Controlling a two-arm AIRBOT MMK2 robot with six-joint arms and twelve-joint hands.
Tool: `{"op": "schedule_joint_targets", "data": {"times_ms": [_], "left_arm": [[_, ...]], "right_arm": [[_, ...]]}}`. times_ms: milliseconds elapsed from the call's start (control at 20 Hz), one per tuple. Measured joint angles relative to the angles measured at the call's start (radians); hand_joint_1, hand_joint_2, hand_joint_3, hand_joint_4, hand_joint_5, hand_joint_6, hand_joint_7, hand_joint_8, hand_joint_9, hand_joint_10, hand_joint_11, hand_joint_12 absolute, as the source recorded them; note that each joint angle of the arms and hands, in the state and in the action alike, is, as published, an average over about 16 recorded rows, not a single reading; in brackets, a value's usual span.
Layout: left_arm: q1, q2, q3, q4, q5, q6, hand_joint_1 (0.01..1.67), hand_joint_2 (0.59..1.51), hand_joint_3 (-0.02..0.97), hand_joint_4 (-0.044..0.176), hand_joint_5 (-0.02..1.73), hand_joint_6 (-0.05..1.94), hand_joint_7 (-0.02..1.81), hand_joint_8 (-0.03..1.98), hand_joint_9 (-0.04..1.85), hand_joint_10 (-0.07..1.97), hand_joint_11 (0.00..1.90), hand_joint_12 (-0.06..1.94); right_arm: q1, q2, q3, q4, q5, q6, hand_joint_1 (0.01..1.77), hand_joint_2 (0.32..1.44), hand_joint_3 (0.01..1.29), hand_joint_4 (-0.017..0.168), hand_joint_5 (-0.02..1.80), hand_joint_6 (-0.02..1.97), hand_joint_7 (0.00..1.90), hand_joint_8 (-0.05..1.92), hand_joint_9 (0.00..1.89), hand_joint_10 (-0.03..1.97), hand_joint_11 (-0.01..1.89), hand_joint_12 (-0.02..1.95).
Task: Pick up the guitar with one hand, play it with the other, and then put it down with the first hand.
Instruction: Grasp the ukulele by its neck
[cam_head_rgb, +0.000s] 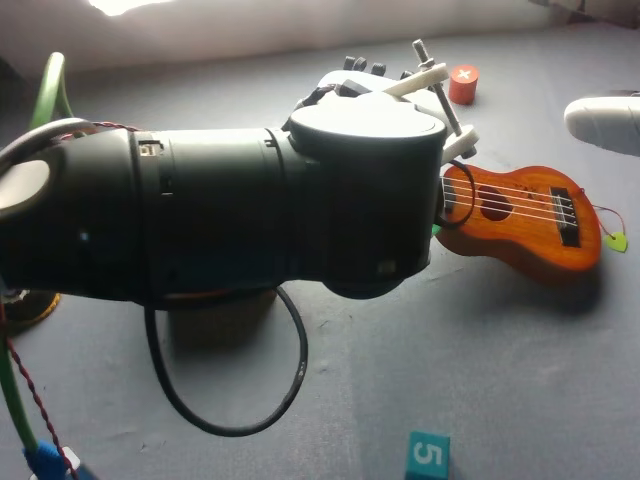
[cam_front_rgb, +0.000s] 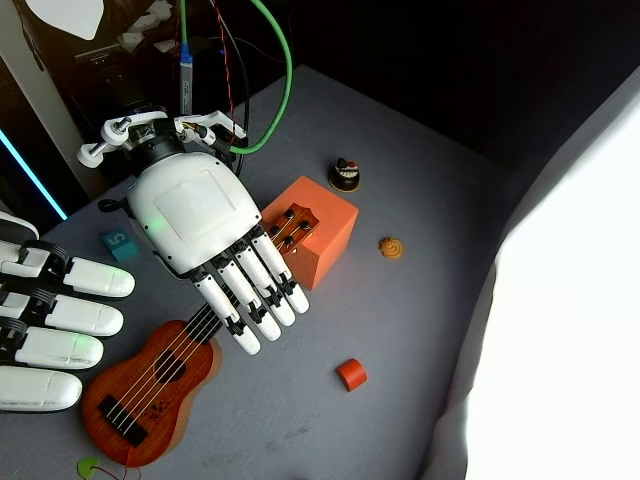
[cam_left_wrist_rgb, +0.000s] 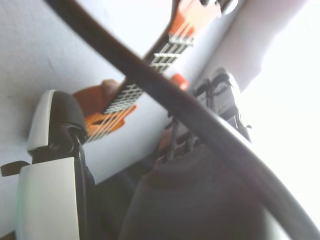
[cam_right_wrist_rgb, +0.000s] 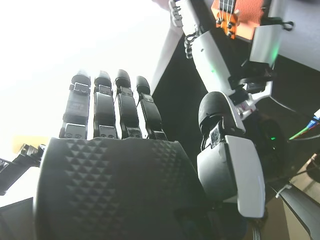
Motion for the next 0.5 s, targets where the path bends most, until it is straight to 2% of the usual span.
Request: {"op": "schedule_joint_targets", "data": {"times_ms": [500], "left_arm": [[0.059,-0.018,0.061,0.048,-0.044,-0.012,1.0,1.062,0.0,0.006,0.02,-0.01,0.02,-0.01,0.02,0.01,0.02,0.01]], "right_arm": [[0.0,-0.001,-0.003,-0.004,0.0,0.0,0.15,1.3,0.02,0.003,0.09,0.11,0.1,0.01,0.04,0.0,0.02,0.0]]}}
